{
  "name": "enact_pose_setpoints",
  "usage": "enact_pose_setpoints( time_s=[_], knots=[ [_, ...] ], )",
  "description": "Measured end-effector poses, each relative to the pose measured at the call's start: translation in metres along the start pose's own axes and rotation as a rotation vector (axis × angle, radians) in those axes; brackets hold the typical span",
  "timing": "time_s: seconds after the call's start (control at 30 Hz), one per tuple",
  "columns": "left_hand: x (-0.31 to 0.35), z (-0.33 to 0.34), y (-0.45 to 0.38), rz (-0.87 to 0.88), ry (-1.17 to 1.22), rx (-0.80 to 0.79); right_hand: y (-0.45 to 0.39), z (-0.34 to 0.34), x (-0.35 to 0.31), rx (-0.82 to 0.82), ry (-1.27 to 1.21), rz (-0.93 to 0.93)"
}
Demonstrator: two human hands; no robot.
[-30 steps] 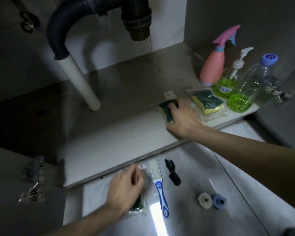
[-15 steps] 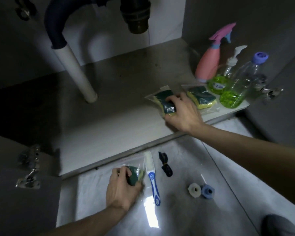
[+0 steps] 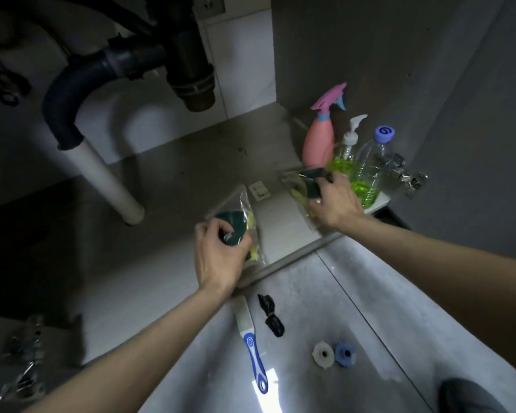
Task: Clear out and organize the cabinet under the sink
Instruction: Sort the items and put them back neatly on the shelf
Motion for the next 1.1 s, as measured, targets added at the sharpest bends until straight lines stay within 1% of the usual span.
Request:
enact_pose_setpoints(
  time_s=[0.07,0.1,0.17,0.23,0.3,0.37,0.47,0.53,0.6,0.67,0.73,0.77,0.83,0.9,0.97,1.03,1.1],
  knots=[
    [0.010,0.014,-0.018,-0.037,-0.019,-0.012,0.002,0.005,0.003,-0.037,0.006,-0.010],
    [0.012,0.021,-0.025,-0.055,-0.038,-0.026,0.003,0.004,0.003,-0.015,0.016,-0.031],
    [0.012,0.036,-0.037,-0.103,-0.075,-0.065,0.005,-0.003,0.000,0.093,0.041,-0.105],
    [0.006,0.052,-0.044,-0.175,-0.084,-0.121,0.011,-0.006,-0.008,0.197,0.025,-0.219],
    [-0.002,0.064,-0.044,-0.231,-0.085,-0.169,0.019,-0.002,-0.019,0.211,-0.050,-0.327],
    [-0.008,0.066,-0.046,-0.258,-0.093,-0.175,0.027,0.010,-0.031,0.155,-0.102,-0.380],
    [-0.019,0.050,-0.058,-0.237,-0.089,-0.151,0.034,0.029,-0.055,0.058,-0.063,-0.418],
    [-0.029,0.034,-0.067,-0.211,-0.112,-0.127,0.035,0.041,-0.072,-0.028,0.009,-0.386],
    [-0.040,0.020,-0.070,-0.190,-0.196,-0.104,0.036,0.051,-0.084,-0.120,0.101,-0.300],
    [-0.049,0.011,-0.065,-0.134,-0.291,-0.082,0.036,0.062,-0.091,-0.184,0.159,-0.220],
    [-0.056,0.003,-0.053,-0.048,-0.358,-0.052,0.037,0.069,-0.097,-0.192,0.139,-0.191],
    [-0.059,-0.001,-0.044,0.007,-0.357,-0.041,0.038,0.070,-0.100,-0.179,0.097,-0.191],
    [-0.061,-0.007,-0.021,0.156,-0.285,-0.040,0.037,0.064,-0.102,-0.138,-0.014,-0.193],
    [-0.065,-0.006,0.008,0.323,-0.204,-0.109,0.037,0.046,-0.105,-0.049,-0.098,-0.241],
    [-0.073,0.002,0.035,0.429,-0.233,-0.212,0.032,0.020,-0.101,0.103,-0.111,-0.305],
    [-0.089,0.015,0.053,0.443,-0.352,-0.318,0.025,-0.006,-0.089,0.212,-0.076,-0.326],
    [-0.104,0.026,0.063,0.399,-0.484,-0.406,0.016,-0.023,-0.068,0.238,-0.001,-0.278]
  ],
)
Point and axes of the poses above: each hand's wrist, its own y-axis away from the middle knuckle, its own z-axis out of the palm, x = y × z, the point moved 6 cm from there along -y, towards the middle knuckle, and after that the axes turned 10 degrees about -z, right-handed, at the moved point
